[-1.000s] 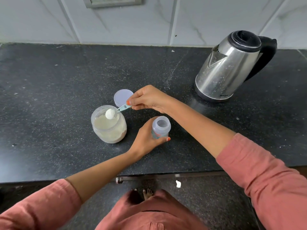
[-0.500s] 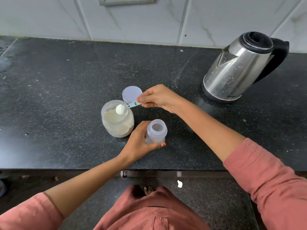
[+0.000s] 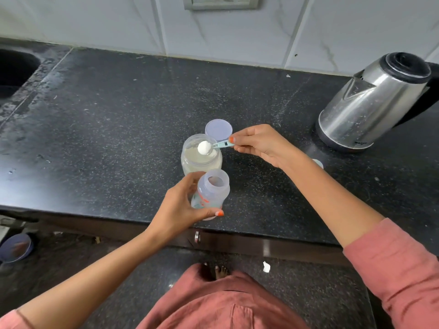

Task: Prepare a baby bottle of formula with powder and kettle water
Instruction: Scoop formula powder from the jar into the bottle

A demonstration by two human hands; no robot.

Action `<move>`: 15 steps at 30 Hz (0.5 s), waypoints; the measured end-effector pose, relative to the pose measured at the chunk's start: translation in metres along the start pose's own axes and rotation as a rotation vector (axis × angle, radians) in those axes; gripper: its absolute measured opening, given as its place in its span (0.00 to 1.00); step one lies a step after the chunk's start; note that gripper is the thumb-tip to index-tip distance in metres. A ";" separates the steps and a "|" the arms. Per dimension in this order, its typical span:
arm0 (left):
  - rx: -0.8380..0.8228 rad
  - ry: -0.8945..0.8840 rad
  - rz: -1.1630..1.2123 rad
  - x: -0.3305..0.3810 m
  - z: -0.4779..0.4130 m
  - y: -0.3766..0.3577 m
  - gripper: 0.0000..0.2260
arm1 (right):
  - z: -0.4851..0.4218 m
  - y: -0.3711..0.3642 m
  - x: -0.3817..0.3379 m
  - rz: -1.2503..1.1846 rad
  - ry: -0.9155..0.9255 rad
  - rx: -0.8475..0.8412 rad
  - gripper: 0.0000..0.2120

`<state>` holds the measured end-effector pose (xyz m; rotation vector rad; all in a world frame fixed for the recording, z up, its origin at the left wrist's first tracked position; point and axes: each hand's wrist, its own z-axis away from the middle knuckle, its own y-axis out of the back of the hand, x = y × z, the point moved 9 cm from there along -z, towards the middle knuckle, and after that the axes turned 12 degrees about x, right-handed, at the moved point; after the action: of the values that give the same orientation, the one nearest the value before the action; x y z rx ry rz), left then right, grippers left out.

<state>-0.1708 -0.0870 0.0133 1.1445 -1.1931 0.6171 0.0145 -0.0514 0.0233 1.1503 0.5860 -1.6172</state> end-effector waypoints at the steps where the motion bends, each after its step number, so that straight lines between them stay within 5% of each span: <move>1: 0.025 0.005 0.012 0.000 0.001 0.007 0.30 | 0.001 -0.001 -0.001 -0.010 0.002 0.006 0.03; 15: 0.338 -0.019 0.017 0.003 -0.019 0.084 0.23 | 0.016 0.001 -0.021 -0.076 0.072 0.122 0.03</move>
<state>-0.2352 -0.0407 0.0472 1.4258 -1.1422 0.8449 0.0096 -0.0555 0.0496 1.2943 0.5900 -1.7015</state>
